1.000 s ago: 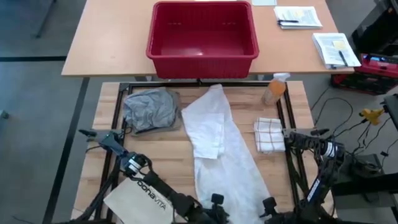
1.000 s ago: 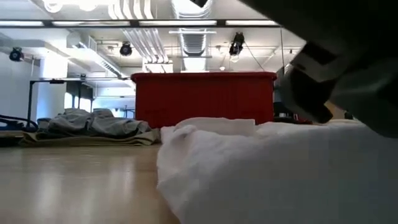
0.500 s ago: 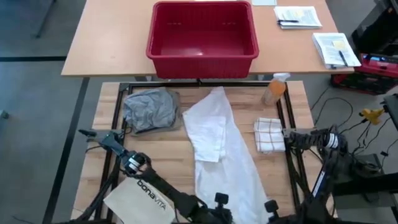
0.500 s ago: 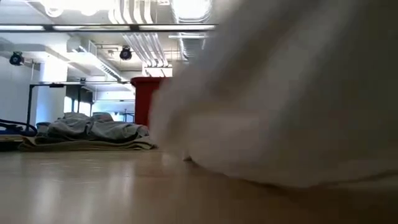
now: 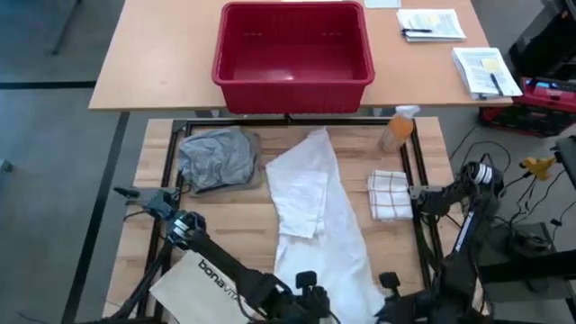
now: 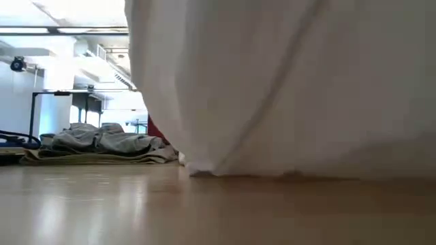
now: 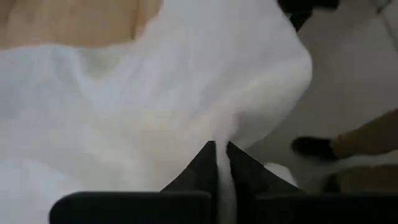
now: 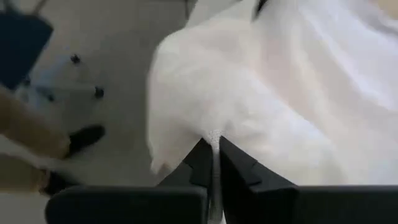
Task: Fold laundry
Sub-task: Fold the white long sleeve shirt
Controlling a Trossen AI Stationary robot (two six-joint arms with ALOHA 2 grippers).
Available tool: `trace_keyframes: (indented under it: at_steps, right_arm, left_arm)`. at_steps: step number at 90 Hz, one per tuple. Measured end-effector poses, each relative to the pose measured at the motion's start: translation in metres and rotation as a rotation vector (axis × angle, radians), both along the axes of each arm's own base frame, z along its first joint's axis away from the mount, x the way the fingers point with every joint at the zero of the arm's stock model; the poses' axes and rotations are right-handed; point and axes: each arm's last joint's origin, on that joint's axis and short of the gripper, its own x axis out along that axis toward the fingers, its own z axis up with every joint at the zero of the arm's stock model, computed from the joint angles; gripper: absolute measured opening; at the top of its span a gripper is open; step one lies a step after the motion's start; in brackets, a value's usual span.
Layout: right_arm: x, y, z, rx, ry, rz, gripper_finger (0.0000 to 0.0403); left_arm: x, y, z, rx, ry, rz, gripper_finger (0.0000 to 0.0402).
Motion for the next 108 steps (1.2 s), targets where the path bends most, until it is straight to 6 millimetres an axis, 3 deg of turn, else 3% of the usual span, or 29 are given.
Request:
trace_keyframes:
  at_steps: [7, 28, 44, 61, 73, 95, 108]
  right_arm:
    - [0.011, -0.012, 0.010, 0.017, -0.018, -0.036, 0.0000]
    - [0.049, -0.051, 0.026, 0.087, 0.064, 0.008, 0.0000]
    - [0.053, -0.079, 0.045, 0.047, -0.023, 0.055, 0.0000]
    - [0.051, -0.110, 0.051, 0.074, -0.034, 0.098, 0.0000]
    - [0.045, -0.118, 0.040, 0.107, -0.027, 0.134, 0.0000]
    - [0.041, -0.122, 0.030, 0.168, -0.059, 0.113, 0.0000]
    - [0.041, -0.121, 0.031, 0.173, -0.066, 0.113, 0.0000]
  left_arm:
    - [-0.004, 0.005, 0.008, -0.005, 0.014, 0.020, 0.0000]
    - [-0.006, 0.017, 0.003, 0.048, 0.101, 0.047, 0.0000]
    - [-0.004, 0.026, 0.009, 0.072, 0.079, 0.104, 0.0000]
    - [0.006, 0.031, 0.017, 0.053, -0.027, 0.158, 0.0000]
    - [0.005, 0.030, 0.022, 0.096, -0.075, 0.192, 0.0000]
    - [0.001, 0.025, 0.033, 0.158, -0.114, 0.020, 0.0000]
    - [-0.008, 0.028, 0.026, 0.147, -0.148, -0.027, 0.0000]
